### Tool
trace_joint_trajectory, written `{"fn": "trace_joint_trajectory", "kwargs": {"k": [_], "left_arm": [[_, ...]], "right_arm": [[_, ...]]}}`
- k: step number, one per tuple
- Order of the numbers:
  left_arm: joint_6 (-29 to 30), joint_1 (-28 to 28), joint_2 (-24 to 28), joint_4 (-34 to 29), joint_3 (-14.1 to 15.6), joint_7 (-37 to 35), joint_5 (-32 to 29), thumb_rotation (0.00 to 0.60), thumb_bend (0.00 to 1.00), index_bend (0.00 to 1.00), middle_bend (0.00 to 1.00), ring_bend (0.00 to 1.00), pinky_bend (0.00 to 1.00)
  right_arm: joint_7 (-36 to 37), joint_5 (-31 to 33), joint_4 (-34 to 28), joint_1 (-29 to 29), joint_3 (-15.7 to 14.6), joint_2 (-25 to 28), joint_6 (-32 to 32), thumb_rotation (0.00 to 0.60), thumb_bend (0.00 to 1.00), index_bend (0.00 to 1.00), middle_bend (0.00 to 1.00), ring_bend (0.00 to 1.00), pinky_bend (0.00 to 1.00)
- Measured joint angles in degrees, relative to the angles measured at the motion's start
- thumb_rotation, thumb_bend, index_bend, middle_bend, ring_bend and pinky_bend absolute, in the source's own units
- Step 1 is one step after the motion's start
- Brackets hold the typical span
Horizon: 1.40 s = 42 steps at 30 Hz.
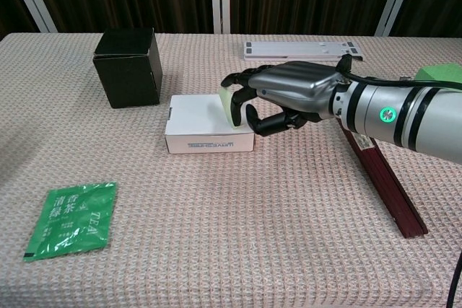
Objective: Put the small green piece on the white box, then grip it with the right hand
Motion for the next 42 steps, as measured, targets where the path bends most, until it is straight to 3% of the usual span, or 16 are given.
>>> {"fn": "trace_joint_trajectory", "kwargs": {"k": [42], "left_arm": [[-0.25,0.22,0.01,0.42,-0.14,-0.82,0.11,0.600,0.07,0.32,0.27,0.15,0.25]], "right_arm": [[1.24,-1.97,0.25,-1.54,0.08,0.02,1.75,0.207,0.85,0.40,0.00,0.00,0.00]]}}
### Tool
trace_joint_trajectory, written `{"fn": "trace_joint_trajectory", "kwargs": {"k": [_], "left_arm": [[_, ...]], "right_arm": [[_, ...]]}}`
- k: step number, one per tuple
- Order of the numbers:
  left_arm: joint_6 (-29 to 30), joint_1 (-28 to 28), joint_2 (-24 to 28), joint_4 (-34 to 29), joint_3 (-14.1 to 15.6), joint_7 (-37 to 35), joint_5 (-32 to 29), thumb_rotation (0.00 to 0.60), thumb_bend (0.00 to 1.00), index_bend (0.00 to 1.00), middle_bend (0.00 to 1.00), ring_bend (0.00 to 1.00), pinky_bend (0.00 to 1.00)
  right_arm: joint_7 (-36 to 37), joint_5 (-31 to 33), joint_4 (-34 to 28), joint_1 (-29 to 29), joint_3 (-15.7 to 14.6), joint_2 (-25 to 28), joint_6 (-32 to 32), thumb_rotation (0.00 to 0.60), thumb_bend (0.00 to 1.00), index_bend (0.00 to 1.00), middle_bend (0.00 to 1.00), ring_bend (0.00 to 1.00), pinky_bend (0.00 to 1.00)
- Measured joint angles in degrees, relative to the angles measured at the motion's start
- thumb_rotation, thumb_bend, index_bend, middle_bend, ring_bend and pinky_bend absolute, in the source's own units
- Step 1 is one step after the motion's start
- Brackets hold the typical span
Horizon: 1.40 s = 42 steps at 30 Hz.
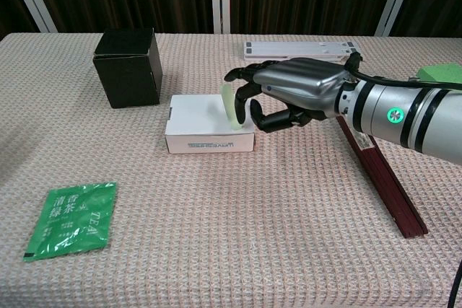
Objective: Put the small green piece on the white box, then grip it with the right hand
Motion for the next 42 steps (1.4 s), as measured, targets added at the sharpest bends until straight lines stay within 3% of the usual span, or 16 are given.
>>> {"fn": "trace_joint_trajectory", "kwargs": {"k": [42], "left_arm": [[0.02,0.07,0.41,-0.71,-0.07,0.62,0.08,0.600,0.07,0.32,0.27,0.15,0.25]], "right_arm": [[3.09,-2.64,2.94,-0.42,0.39,-2.72,0.53,0.208,0.88,0.42,0.00,0.00,0.00]]}}
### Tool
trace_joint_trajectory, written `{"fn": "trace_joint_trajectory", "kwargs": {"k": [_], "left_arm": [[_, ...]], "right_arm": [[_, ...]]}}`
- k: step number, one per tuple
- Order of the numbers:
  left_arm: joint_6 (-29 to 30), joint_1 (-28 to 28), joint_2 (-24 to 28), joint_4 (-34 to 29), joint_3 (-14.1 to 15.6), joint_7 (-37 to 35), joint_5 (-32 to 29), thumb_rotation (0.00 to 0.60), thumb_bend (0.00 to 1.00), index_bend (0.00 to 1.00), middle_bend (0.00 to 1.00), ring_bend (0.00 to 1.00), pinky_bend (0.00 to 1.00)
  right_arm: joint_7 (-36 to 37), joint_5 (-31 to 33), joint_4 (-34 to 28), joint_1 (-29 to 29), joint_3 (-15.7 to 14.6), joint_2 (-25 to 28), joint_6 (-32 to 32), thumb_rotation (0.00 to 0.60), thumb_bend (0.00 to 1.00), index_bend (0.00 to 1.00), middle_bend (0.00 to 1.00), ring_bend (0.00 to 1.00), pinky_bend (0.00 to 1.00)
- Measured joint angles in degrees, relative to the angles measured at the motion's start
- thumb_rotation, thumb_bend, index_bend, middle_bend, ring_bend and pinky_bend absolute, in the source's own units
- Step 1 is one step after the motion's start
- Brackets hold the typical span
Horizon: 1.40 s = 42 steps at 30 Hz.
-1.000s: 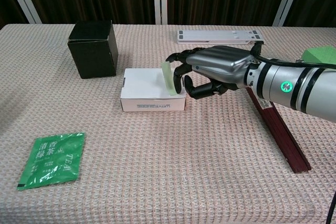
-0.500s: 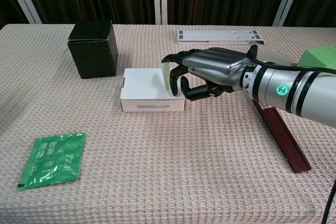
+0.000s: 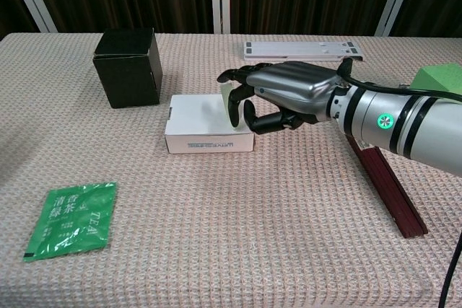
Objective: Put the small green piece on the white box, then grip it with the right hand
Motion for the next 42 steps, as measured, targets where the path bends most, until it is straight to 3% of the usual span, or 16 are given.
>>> {"fn": "trace_joint_trajectory", "kwargs": {"k": [42], "left_arm": [[-0.55,0.00,0.08,0.10,0.12,-0.03,-0.15,0.600,0.07,0.32,0.27,0.15,0.25]], "right_arm": [[1.09,-0.31,1.05,-0.45,0.67,-0.34,0.18,0.208,0.88,0.39,0.00,0.00,0.00]]}}
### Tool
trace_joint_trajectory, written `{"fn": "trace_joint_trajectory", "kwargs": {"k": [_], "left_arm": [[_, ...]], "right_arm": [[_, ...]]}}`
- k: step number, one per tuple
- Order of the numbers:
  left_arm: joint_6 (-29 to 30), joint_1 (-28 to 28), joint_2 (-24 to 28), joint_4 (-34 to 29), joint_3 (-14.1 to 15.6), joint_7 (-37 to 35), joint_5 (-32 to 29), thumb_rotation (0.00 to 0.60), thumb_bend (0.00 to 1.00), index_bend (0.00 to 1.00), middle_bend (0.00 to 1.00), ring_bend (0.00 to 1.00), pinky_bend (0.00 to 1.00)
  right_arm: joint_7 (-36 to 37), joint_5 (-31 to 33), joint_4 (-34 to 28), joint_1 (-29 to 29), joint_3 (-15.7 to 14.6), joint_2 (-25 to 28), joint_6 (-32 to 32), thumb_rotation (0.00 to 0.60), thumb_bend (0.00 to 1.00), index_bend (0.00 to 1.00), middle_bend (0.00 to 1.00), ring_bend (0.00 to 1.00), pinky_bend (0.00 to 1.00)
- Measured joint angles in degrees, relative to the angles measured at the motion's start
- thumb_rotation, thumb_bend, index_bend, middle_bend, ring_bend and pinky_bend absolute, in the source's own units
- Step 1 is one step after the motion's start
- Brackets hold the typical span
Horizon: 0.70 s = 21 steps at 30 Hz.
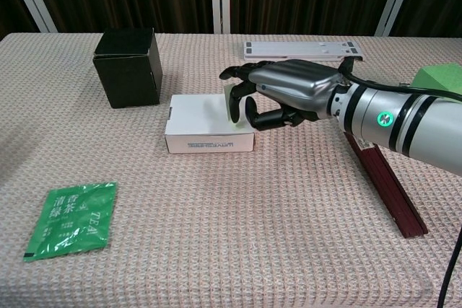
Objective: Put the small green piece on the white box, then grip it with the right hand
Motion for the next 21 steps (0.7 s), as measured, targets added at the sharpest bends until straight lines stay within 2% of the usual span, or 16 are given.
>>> {"fn": "trace_joint_trajectory", "kwargs": {"k": [9,21], "left_arm": [[-0.04,-0.01,0.35,-0.55,-0.12,0.43,-0.17,0.600,0.07,0.32,0.27,0.15,0.25],[-0.18,-0.04,0.64,-1.25,-0.09,1.11,-0.17,0.600,0.07,0.32,0.27,0.15,0.25]], "right_arm": [[-1.55,1.81,1.13,0.46,-0.39,-0.91,-2.18,0.210,0.89,0.39,0.00,0.00,0.00],[0.30,0.43,0.33,0.20,0.52,-0.60,-0.16,0.211,0.89,0.39,0.00,0.00,0.00]]}}
